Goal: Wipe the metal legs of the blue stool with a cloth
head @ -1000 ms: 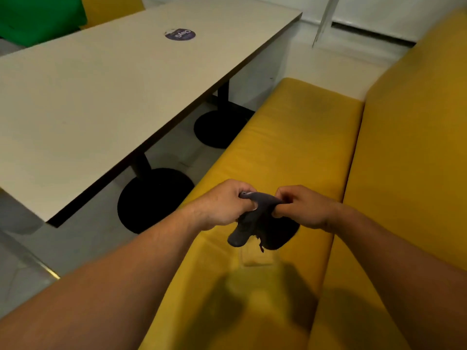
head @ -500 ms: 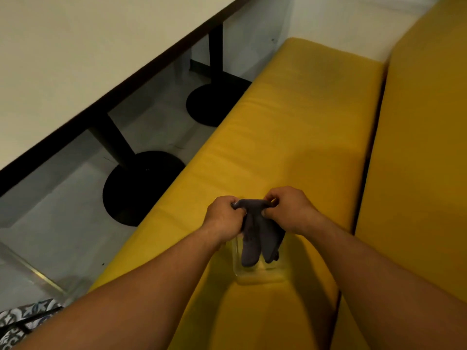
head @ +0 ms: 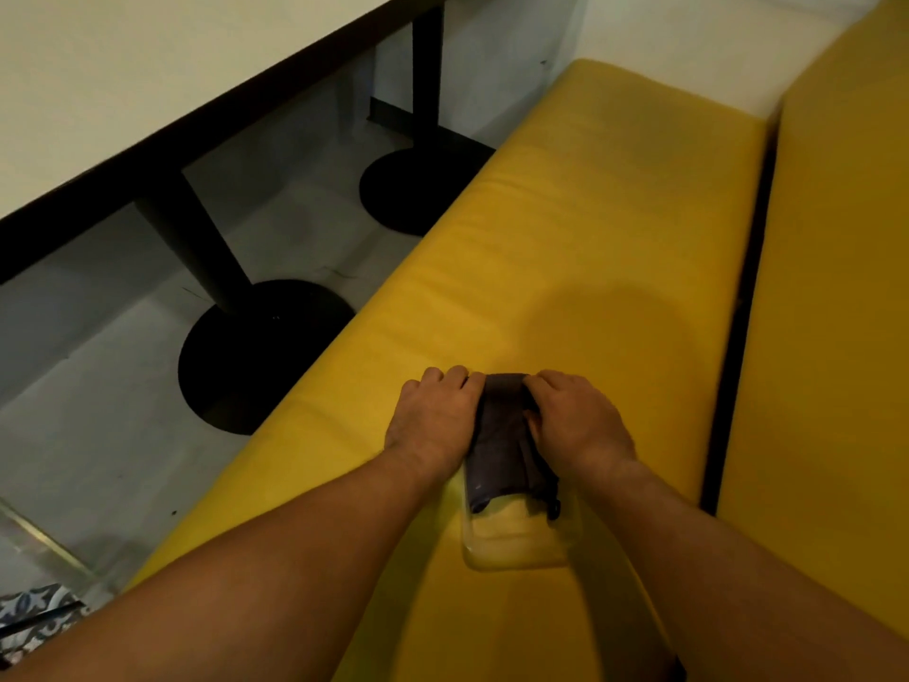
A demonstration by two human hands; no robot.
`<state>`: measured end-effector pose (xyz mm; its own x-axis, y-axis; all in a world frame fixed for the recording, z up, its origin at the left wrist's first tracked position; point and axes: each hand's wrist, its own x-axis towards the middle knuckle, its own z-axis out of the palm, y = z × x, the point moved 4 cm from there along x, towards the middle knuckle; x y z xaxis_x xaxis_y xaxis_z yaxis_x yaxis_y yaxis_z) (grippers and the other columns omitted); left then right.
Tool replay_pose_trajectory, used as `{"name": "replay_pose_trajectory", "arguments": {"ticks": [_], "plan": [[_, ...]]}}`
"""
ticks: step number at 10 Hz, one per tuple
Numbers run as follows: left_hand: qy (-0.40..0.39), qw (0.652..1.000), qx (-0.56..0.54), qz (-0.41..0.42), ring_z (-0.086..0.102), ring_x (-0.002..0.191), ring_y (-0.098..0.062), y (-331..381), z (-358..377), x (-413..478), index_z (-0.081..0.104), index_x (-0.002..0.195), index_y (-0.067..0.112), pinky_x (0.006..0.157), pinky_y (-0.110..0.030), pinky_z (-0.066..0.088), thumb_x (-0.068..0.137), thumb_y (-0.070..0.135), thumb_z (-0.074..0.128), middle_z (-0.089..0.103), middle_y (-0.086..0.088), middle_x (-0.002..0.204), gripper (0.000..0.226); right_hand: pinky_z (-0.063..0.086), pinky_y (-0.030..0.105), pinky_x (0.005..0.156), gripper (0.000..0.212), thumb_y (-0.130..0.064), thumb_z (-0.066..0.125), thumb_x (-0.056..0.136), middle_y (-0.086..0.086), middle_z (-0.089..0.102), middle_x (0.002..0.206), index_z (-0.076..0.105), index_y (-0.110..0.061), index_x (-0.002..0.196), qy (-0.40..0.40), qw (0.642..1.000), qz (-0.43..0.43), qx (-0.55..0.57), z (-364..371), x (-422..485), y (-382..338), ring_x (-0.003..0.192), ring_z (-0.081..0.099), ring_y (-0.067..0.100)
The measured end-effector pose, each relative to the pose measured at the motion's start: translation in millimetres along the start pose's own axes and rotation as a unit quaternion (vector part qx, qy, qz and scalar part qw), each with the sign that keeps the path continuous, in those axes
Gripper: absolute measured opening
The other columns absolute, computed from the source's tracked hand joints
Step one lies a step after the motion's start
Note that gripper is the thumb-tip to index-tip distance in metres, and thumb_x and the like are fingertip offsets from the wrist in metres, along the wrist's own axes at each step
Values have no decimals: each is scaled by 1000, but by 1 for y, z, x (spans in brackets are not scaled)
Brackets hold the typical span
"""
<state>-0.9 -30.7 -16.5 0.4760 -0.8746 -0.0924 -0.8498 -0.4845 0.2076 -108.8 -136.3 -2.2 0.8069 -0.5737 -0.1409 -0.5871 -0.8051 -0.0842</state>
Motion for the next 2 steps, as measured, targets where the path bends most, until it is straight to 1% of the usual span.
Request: {"name": "replay_pose_trajectory", "arguments": {"ticks": [1, 2], "plan": [[0, 999, -28, -16, 44, 118, -24, 2, -9, -3, 40, 139, 22, 96, -38, 38, 102, 32, 36, 48, 1, 137, 39, 43, 37, 92, 36, -28, 49, 95, 4, 55, 127, 52, -18, 130, 22, 1000, 0, 9, -7, -4, -6, 113, 48, 25], [22, 998, -45, -29, 43, 122, -23, -3, -33, -16, 43, 137, 19, 99, -37, 38, 102, 38, 33, 48, 0, 138, 41, 42, 34, 84, 28, -30, 49, 95, 4, 59, 117, 58, -17, 118, 46, 998, 1, 32, -25, -9, -23, 107, 50, 24]]}}
